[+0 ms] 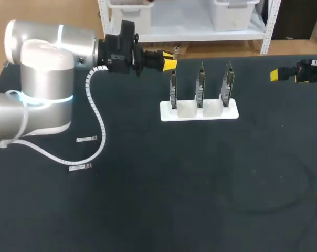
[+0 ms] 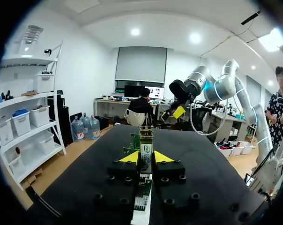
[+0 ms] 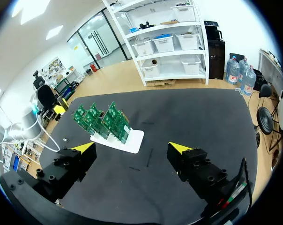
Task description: Pick up the optical module with the left hand, and insert it into the network port with the right hand.
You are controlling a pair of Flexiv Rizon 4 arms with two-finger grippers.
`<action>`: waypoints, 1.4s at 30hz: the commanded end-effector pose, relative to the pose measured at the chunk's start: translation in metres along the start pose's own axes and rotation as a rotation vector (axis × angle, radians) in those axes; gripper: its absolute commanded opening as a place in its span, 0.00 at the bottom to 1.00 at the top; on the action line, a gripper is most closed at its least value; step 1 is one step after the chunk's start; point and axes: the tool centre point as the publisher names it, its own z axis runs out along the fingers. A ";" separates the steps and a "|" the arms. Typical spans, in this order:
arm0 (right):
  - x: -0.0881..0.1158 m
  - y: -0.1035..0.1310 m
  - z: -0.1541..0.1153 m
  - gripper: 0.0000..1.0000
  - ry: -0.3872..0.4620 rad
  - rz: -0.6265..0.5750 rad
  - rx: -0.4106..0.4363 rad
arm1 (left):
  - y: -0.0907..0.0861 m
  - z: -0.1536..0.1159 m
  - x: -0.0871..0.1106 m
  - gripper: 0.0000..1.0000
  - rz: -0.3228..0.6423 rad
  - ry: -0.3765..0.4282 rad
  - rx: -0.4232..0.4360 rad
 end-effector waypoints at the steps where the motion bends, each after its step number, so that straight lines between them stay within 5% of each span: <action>1: 0.000 0.001 0.000 1.00 -0.001 0.001 0.004 | 0.007 0.001 0.002 0.00 -0.009 0.007 0.017; 42: 0.000 0.001 0.000 1.00 -0.001 0.001 0.004 | 0.006 0.003 0.001 0.00 -0.055 0.034 0.037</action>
